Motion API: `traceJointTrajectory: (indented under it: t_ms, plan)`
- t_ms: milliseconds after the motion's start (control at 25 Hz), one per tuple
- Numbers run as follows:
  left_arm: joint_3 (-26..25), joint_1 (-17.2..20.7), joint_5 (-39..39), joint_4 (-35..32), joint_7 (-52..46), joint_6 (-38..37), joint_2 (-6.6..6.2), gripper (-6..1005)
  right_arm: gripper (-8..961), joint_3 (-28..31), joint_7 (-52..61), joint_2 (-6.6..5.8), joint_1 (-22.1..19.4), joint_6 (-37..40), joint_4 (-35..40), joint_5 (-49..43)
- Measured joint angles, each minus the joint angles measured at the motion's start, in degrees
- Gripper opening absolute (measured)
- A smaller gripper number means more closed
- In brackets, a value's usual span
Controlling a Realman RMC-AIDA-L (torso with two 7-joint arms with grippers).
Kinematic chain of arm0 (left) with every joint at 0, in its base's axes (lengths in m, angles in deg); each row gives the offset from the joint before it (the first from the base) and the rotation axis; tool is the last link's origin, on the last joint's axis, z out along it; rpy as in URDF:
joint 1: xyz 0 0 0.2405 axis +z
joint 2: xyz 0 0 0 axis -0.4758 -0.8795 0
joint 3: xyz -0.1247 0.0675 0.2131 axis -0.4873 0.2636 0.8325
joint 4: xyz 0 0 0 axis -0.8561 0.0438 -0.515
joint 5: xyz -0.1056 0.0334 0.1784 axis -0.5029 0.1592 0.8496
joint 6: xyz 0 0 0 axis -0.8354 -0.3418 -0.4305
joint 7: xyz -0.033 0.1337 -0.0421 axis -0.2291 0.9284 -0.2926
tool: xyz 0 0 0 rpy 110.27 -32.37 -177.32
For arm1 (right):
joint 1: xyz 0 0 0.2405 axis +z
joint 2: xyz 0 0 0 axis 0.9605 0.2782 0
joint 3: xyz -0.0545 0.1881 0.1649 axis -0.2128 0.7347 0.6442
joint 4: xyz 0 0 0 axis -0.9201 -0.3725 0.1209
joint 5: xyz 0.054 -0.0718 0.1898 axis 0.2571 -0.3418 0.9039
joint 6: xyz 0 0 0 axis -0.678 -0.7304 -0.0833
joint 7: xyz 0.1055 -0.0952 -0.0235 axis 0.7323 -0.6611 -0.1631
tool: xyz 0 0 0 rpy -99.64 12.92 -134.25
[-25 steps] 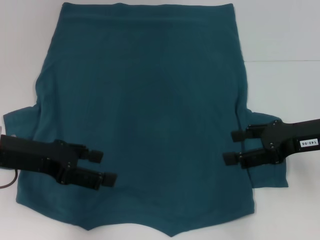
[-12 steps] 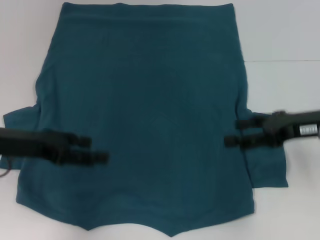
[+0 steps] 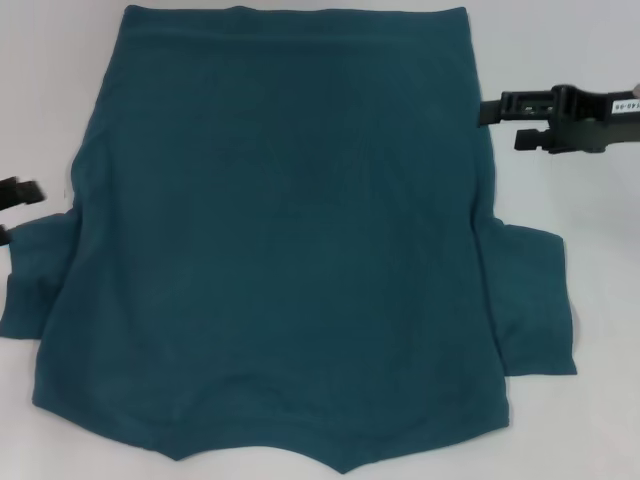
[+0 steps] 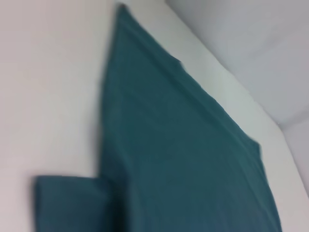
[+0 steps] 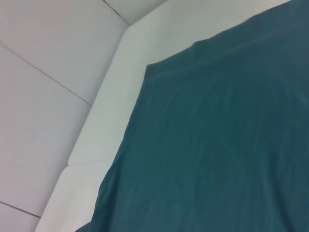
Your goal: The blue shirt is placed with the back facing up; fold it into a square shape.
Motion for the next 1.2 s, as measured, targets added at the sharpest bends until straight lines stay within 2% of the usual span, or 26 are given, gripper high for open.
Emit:
traceJointTrajectory:
  t_ms: [80,160,400,760,920,1200]
  plan:
    - [-3.1,-0.1,1.3,3.4,0.1,1.4,-0.77,933,925,0.0,0.0,-1.06,1.2,-0.1,-1.6,-0.2]
    - [-4.6,-0.4,3.2,5.7,0.3,2.6,-1.32,933,925,-0.1,0.0,-1.46,2.3,-0.3,-2.0,-0.5]
    - [-4.5,-0.5,4.8,7.6,0.7,5.0,-1.29,933,925,-0.1,0.0,-1.54,2.8,-0.3,-1.9,-0.6]
    - [-3.8,-1.5,4.9,12.6,10.2,11.3,-1.26,933,924,-0.1,-0.1,-1.59,2.5,-0.4,-2.3,-1.1]
    - [-3.6,-1.2,4.9,13.1,12.4,14.0,-0.87,933,924,-0.1,-0.1,-1.61,2.3,-0.4,-2.3,-1.1]
    - [-3.5,-1.2,5.3,15.2,13.4,15.0,-0.82,933,925,-0.1,-0.2,-1.63,2.2,-0.4,-2.3,-1.1]
